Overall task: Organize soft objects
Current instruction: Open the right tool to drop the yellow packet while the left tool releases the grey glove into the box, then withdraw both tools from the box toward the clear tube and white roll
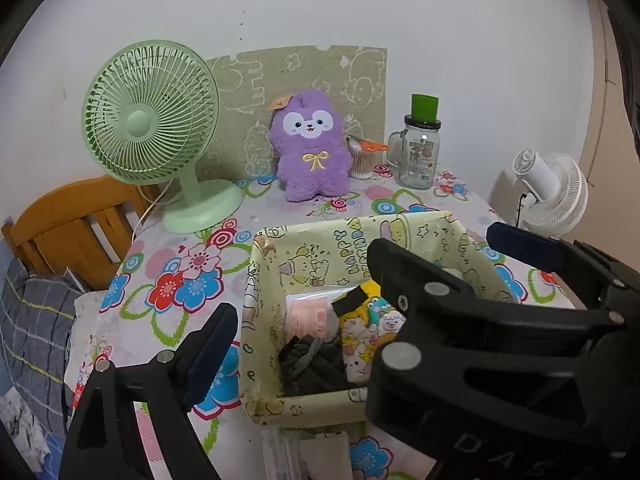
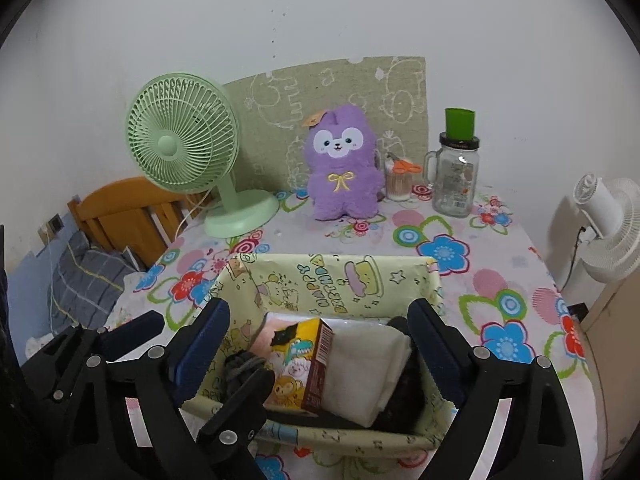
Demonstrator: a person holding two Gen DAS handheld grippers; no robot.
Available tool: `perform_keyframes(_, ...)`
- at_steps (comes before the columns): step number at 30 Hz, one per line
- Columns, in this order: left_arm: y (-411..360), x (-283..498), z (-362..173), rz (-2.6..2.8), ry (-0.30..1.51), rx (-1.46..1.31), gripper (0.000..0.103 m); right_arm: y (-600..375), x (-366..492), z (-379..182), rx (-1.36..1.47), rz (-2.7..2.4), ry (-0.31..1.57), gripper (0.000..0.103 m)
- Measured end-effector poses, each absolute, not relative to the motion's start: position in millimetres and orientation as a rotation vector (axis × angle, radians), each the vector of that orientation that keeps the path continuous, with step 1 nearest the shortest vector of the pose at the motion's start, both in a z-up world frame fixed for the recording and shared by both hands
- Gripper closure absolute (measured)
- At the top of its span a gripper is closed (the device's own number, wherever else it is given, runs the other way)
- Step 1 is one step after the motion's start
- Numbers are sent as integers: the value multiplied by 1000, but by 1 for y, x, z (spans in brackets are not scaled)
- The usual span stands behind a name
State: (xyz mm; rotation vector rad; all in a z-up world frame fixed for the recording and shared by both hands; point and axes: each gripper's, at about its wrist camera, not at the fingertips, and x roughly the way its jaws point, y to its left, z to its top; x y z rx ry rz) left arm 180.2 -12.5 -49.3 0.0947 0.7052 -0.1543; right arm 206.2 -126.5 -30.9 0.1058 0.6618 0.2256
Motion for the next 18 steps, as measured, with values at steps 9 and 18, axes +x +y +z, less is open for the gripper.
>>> perform_keyframes(9, -17, 154, -39, -157, 675, 98, 11, -136, 178, -22, 107, 197, 640, 9)
perform_keyframes(18, -19, 128, -27, -156, 646, 87, 9, -134, 146, -7, 63, 206, 599, 8)
